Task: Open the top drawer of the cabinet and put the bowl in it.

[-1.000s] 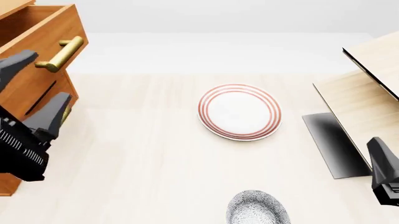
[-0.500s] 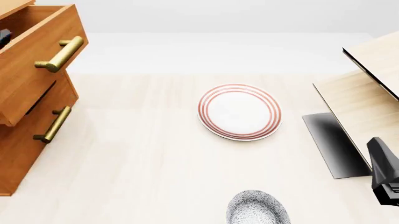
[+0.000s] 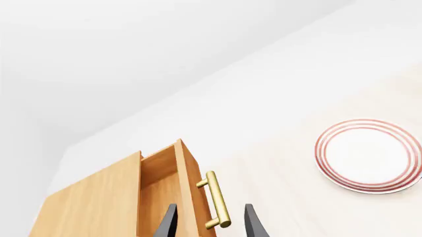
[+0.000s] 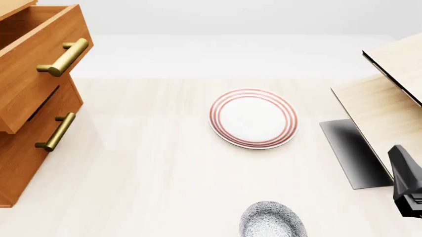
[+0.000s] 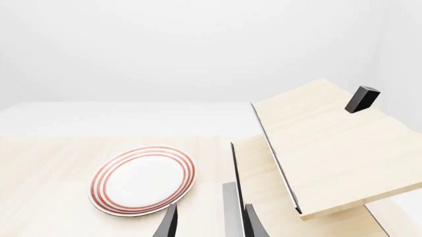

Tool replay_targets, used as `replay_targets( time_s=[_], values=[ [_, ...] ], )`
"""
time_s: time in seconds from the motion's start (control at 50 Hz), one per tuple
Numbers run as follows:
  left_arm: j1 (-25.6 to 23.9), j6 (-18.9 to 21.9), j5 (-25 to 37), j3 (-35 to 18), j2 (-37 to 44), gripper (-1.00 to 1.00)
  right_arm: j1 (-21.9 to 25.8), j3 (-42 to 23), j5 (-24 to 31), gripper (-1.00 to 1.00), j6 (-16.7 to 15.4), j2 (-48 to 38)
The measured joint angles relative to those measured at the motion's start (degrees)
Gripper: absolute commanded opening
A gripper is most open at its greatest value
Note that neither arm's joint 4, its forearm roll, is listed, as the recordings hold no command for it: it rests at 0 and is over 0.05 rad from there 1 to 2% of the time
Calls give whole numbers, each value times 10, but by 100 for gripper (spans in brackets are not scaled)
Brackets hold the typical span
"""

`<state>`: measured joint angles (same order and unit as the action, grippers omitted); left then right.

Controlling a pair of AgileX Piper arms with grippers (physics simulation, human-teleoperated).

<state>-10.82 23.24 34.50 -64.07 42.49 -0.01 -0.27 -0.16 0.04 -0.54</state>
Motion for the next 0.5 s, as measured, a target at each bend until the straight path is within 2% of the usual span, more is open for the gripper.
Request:
replay_targets(
  time_s=[0.18, 0.5],
  values=[
    [6, -53, 46, -62, 60, 100, 0, 0, 0, 100, 0, 0],
    [59, -115, 127, -155, 142, 100, 0, 0, 0, 100, 0, 0]
  ],
)
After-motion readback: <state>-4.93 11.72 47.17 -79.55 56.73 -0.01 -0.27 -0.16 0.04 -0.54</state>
